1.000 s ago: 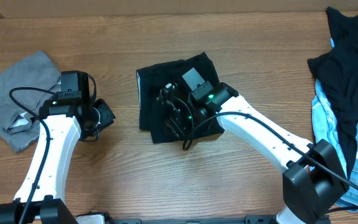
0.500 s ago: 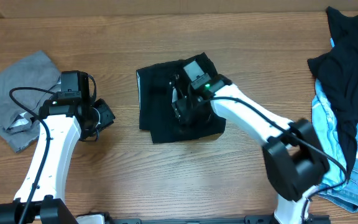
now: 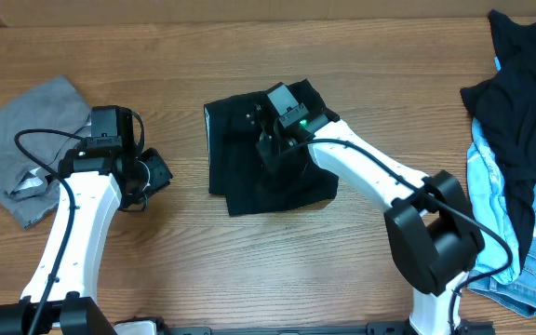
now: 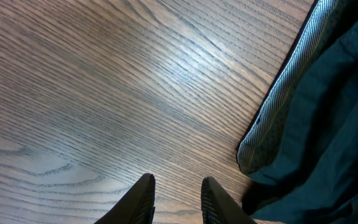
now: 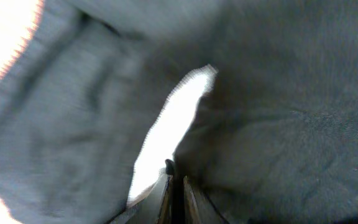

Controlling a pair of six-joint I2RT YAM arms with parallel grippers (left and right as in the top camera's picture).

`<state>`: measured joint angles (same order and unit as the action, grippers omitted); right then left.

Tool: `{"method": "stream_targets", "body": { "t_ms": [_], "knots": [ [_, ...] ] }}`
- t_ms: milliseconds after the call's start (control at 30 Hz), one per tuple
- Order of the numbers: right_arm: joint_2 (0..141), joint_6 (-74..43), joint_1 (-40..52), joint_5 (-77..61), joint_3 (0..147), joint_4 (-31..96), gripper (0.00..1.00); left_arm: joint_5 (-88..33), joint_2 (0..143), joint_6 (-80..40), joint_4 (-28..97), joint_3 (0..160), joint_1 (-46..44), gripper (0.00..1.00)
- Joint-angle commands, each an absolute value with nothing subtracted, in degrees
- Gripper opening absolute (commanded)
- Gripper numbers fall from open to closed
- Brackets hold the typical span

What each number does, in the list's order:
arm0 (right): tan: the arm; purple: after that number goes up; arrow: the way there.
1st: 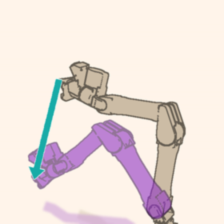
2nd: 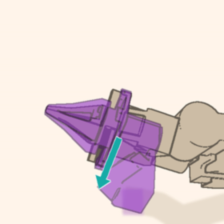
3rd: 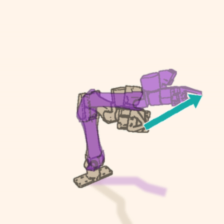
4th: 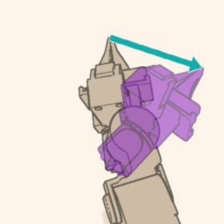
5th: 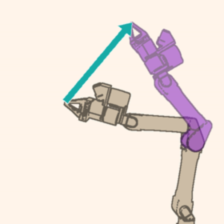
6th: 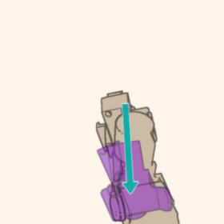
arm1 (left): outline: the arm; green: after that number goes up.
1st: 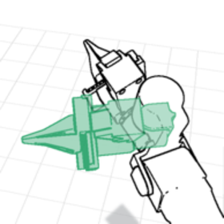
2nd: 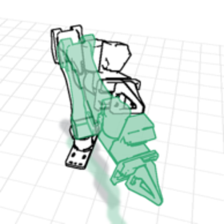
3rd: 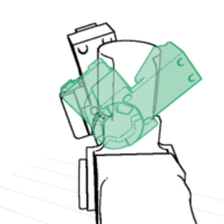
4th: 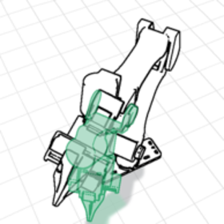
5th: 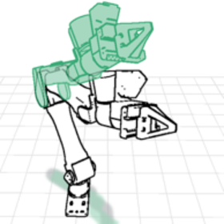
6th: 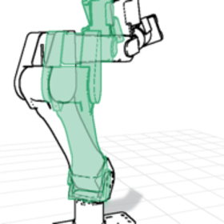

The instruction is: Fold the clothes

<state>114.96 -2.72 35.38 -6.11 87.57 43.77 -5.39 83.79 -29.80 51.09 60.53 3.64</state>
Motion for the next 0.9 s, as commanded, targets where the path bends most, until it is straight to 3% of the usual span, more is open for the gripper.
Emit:
{"method": "stream_targets", "body": {
  "t_ms": [0, 200, 333, 367, 667, 700, 767, 800, 867],
  "knots": [
    [109.23, -1.30, 38.39, -13.30, 91.68, 42.63, 0.10, -5.80, 82.76, -28.67, 50.81, 60.93, 3.84, 0.29],
    [114.59, -2.59, 41.67, -11.44, 91.46, 41.25, 0.12, -5.80, 82.76, -28.67, 50.78, 60.93, 3.84, 0.29],
    [113.99, -7.97, 40.73, 4.05, 91.59, 43.46, 0.50, -5.80, 82.76, -28.67, 50.74, 60.93, 3.84, 0.29],
    [114.04, -7.97, 40.53, 4.23, 91.55, 44.01, 0.54, -5.80, 82.76, -28.67, 50.74, 60.93, 3.84, 0.29],
    [122.89, -9.02, 40.32, 4.29, 90.98, 43.31, 0.62, -5.82, 82.76, -28.25, 50.78, 60.93, 3.84, 0.29],
    [123.46, -9.02, 40.32, 4.49, 90.98, 43.13, 0.61, -5.82, 82.76, -28.25, 50.76, 60.93, 3.84, 0.29],
    [123.46, -9.06, 40.32, 7.07, 91.35, 42.94, 0.17, -5.82, 82.76, -28.25, 50.76, 60.93, 3.84, 0.29],
    [123.20, -9.04, 40.32, 9.91, 92.53, 44.34, 0.06, -5.82, 82.76, -28.27, 50.76, 60.93, 3.84, 0.29],
    [122.13, -9.02, 40.32, 11.14, 94.52, 46.28, 0.04, -5.82, 82.76, -28.25, 50.76, 60.93, 3.84, 0.29]
  ]
}}
